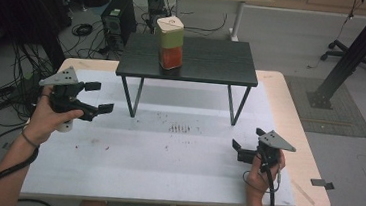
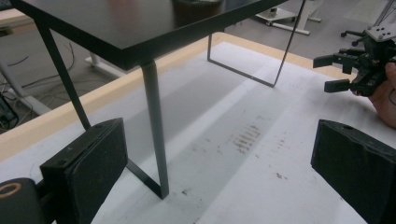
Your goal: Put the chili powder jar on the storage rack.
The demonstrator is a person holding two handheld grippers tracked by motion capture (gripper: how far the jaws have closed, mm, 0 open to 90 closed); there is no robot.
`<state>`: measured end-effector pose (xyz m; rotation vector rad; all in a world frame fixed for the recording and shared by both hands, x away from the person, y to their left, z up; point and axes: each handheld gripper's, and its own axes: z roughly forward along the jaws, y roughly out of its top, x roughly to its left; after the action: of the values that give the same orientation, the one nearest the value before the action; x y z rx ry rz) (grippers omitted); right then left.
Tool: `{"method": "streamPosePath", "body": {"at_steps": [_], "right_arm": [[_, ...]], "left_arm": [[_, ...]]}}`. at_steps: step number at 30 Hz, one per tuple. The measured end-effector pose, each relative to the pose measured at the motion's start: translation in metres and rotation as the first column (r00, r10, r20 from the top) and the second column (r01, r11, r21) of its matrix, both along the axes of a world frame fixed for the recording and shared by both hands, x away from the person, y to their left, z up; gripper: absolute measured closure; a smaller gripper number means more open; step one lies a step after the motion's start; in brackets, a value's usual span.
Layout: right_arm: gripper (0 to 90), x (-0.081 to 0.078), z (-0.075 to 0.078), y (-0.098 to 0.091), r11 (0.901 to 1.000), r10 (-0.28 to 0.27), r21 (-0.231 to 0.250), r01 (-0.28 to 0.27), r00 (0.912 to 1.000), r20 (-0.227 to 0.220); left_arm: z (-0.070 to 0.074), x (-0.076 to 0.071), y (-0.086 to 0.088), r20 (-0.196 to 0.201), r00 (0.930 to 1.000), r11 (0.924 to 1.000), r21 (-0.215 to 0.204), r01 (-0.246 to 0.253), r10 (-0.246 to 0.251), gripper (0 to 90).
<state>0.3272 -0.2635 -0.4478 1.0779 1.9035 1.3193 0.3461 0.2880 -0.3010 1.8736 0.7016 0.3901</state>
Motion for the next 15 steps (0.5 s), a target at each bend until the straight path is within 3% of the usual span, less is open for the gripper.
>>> {"method": "streamPosePath", "body": {"at_steps": [10, 15], "right_arm": [[1.0, 0.0002, -0.0002, 0.0009, 0.9998, -0.018, -0.002, 0.018, 0.9998, 0.013], [1.2, 0.0007, -0.0007, 0.0004, 0.9991, -0.038, -0.019, 0.038, 0.9993, -0.005]], "left_arm": [[-0.0071, -0.0015, -0.001, -0.014, 0.9999, 0.9999, 0.011, 0.001, -0.001, 3.7], [-0.0086, -0.0031, -0.0023, -0.014, 0.9999, 0.9999, 0.013, -0.001, 0.002, 3.6]]}}
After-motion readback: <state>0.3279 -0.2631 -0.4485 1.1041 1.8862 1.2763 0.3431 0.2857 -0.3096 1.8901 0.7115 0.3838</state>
